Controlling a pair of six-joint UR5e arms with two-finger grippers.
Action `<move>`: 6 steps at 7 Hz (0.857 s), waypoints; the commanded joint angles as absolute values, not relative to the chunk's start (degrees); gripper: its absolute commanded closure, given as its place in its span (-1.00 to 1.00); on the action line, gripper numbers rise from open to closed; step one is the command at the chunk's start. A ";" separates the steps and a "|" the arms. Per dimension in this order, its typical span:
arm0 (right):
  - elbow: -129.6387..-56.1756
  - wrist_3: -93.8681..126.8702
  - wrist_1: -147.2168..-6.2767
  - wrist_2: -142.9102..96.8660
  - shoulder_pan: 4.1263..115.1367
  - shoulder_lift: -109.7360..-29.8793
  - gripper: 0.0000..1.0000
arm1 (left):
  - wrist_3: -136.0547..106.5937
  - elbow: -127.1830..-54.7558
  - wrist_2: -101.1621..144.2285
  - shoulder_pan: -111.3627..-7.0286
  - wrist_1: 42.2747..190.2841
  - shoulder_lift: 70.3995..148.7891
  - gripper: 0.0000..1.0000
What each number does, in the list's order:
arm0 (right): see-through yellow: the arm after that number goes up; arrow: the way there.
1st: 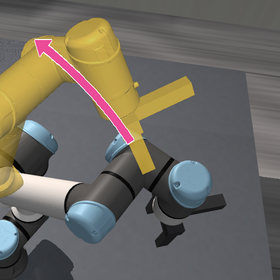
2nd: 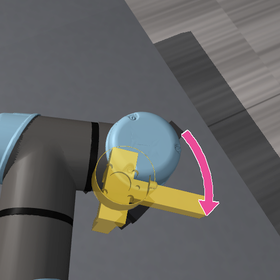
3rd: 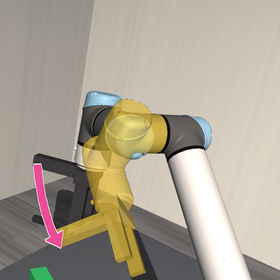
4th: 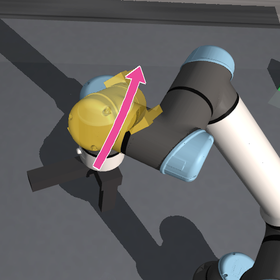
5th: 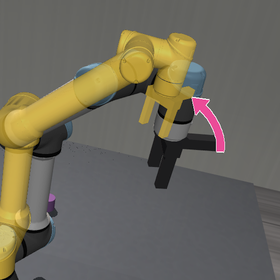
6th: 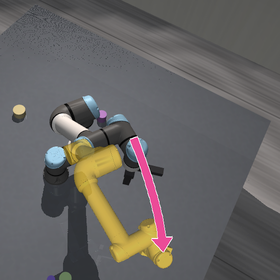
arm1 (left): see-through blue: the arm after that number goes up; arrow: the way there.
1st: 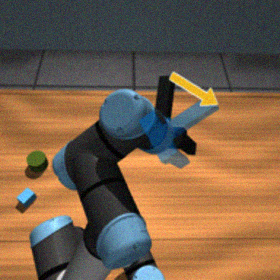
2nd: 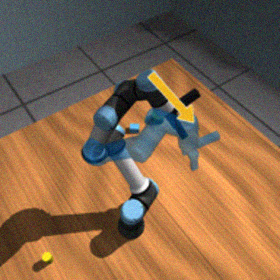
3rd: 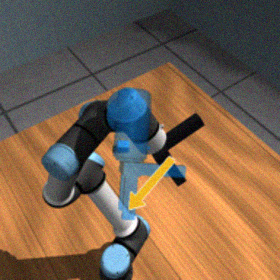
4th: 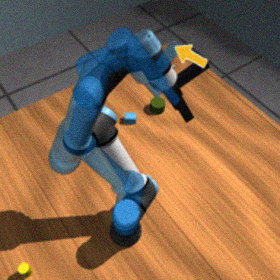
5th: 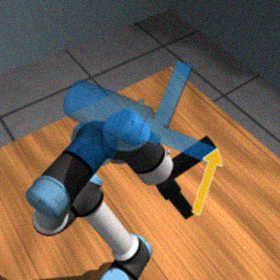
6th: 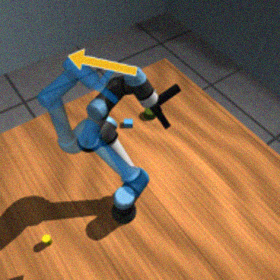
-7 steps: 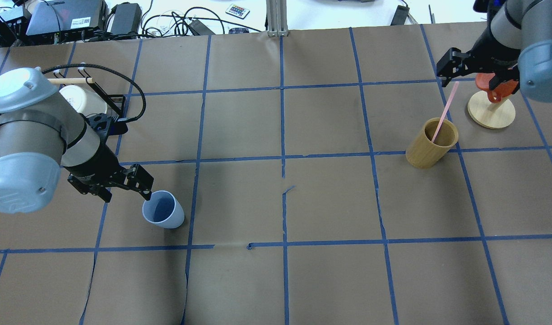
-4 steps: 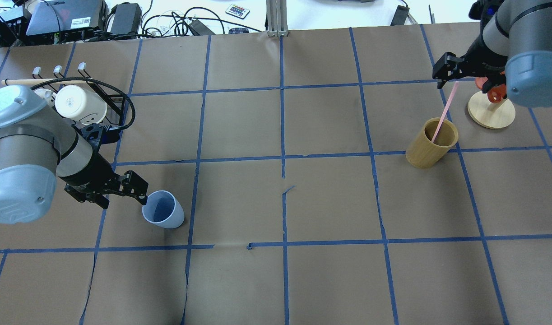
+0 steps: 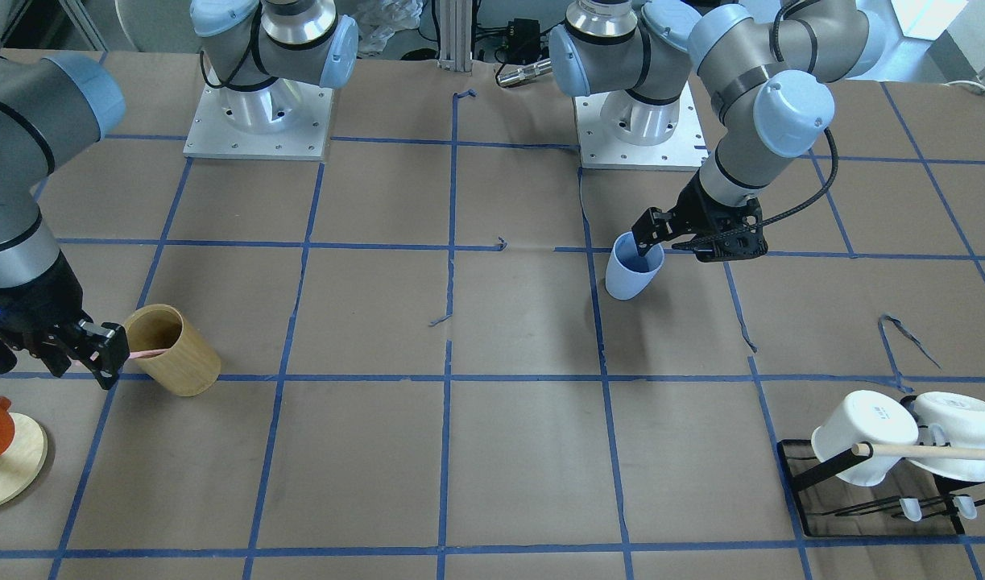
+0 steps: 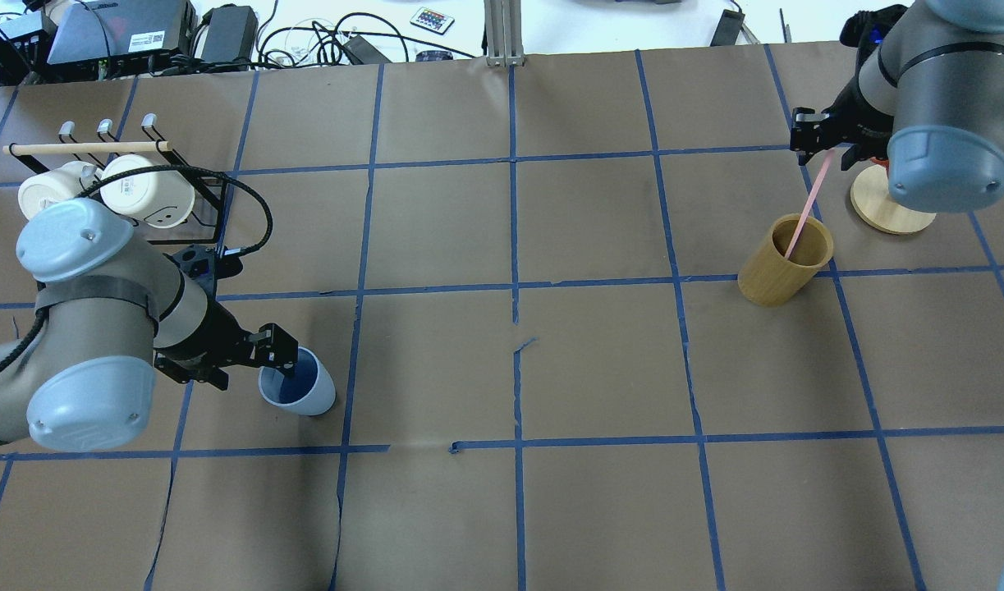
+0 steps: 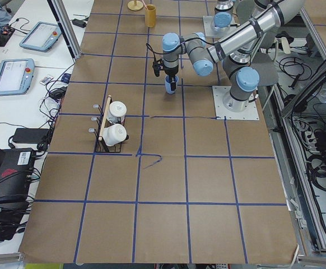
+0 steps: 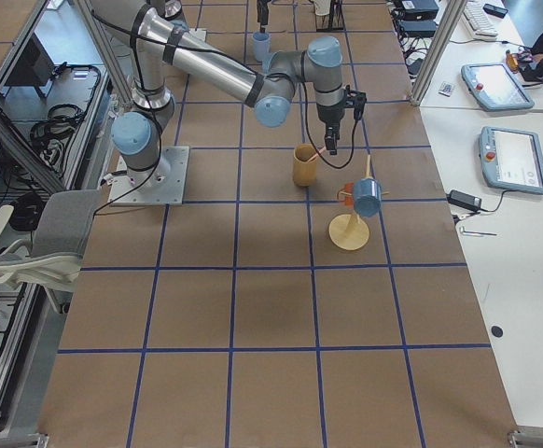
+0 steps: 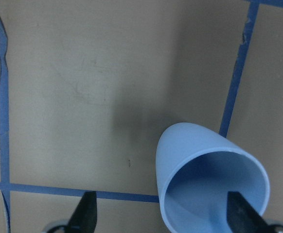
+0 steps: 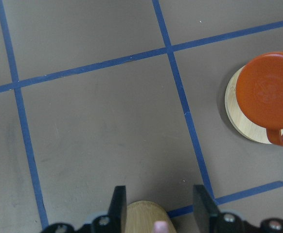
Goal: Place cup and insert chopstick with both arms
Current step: 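Close the left gripper on the rim of the light blue cup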
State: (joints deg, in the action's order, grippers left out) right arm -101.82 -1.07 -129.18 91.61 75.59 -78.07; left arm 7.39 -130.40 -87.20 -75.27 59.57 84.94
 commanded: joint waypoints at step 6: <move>-101.43 -1.14 -128.85 89.47 75.59 -78.31 0.95 | 7.39 -131.94 -86.49 -75.76 55.02 84.90 1.00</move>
